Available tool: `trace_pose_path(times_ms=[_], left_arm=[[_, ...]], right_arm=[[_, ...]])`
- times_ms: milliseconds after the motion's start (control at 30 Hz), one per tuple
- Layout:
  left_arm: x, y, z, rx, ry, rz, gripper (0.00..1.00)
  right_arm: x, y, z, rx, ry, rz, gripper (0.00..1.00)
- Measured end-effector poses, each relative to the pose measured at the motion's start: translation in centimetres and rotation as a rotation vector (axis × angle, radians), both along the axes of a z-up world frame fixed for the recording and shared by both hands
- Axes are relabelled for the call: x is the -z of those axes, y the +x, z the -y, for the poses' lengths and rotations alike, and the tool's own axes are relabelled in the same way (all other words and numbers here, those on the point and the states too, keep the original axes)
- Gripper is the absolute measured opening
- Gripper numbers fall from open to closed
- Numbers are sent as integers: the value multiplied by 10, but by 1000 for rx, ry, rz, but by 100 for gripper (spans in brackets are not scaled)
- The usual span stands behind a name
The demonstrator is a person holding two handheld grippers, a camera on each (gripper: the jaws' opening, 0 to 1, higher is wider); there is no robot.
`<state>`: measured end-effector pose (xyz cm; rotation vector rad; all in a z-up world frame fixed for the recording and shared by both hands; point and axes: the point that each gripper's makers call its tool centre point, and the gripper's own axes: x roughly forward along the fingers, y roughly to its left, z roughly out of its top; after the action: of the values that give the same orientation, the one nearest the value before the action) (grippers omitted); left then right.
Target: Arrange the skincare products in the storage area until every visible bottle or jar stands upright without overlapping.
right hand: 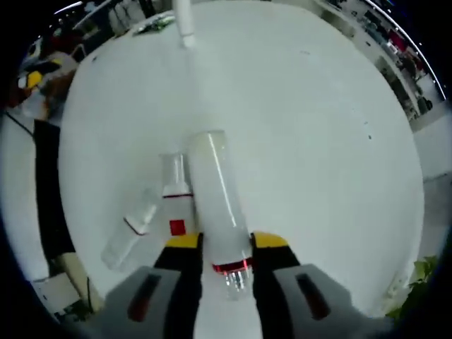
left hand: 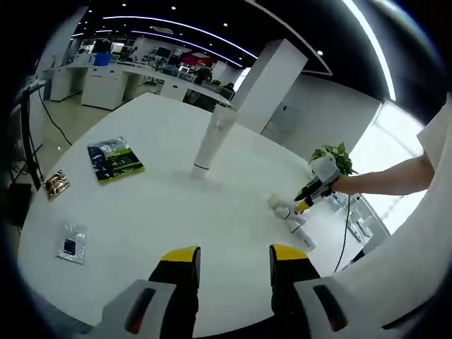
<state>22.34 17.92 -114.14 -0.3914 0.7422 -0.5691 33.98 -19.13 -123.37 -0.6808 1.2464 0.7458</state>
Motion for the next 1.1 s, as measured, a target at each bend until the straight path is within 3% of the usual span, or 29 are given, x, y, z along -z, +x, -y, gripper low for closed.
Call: trace_pose_path(times_ms=[200, 267, 400, 533, 833, 1100], left_arm=[[-2, 4, -11, -66, 12, 0, 40], [-4, 6, -12, -78, 12, 4, 40], [-4, 5, -11, -70, 26, 3, 40], [-4, 0, -16, -77, 39, -2, 40], [-1, -6, -25, -97, 49, -13, 40], [-2, -13, -27, -107, 40, -7, 40]], right_arm=[[17, 9, 3, -91, -47, -39, 26], [21, 7, 2, -156, -74, -78, 26], [29, 6, 0, -218, -100, -99, 27], [31, 8, 1, -194, -90, -130, 27], [29, 7, 1, -186, -62, -112, 27], [23, 12, -4, -166, -89, -164, 24]])
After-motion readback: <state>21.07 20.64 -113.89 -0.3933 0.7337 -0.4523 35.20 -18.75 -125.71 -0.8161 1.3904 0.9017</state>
